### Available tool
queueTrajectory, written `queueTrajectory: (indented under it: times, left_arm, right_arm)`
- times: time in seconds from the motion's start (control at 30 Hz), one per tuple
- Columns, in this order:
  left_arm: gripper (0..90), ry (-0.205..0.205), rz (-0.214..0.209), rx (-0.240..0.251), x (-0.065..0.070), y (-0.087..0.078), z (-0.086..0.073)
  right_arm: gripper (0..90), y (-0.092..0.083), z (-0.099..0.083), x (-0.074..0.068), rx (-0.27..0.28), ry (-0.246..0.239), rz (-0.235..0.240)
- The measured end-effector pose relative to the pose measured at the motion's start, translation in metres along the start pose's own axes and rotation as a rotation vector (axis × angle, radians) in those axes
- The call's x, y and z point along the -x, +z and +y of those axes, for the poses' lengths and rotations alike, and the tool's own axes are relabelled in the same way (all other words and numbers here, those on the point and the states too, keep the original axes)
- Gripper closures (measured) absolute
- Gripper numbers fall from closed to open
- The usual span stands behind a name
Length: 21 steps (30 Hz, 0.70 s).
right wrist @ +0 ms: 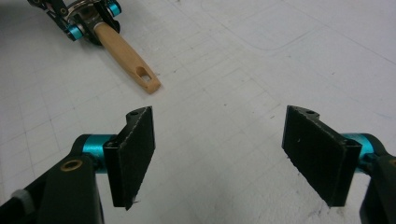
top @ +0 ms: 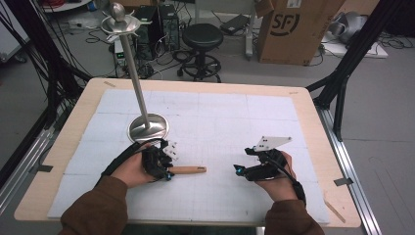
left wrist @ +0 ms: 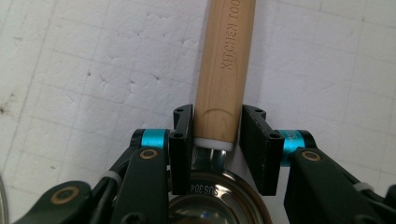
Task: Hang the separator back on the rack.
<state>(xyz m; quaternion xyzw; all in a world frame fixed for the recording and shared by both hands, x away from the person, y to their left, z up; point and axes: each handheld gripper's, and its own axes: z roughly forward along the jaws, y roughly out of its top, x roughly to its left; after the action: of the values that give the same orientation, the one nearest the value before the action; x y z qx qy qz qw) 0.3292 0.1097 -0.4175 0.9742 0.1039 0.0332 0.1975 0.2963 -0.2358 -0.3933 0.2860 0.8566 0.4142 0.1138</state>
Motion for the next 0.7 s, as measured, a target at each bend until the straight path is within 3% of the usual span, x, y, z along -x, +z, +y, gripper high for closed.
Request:
queueTrajectory:
  times: [0.1, 0.33, 0.43, 0.7]
  left_arm:
    - [65.4, -0.002, -0.003, -0.025, 0.0, 0.001, 0.004]
    - [69.2, 0.014, -0.002, -0.017, 0.002, 0.0, 0.003]
    - [69.3, 0.017, 0.002, 0.008, 0.002, -0.002, -0.001]
    - [69.3, -0.029, 0.008, 0.117, -0.002, -0.013, -0.015]
  right_arm:
    - [24.8, 0.0, 0.0, 0.0, -0.004, -0.001, 0.0]
    - [24.8, 0.0, 0.0, -0.001, -0.003, -0.003, 0.002]
    - [24.8, -0.001, 0.0, 0.0, 0.0, 0.003, 0.006]
    - [24.8, 0.0, 0.0, 0.0, 0.001, 0.004, 0.005]
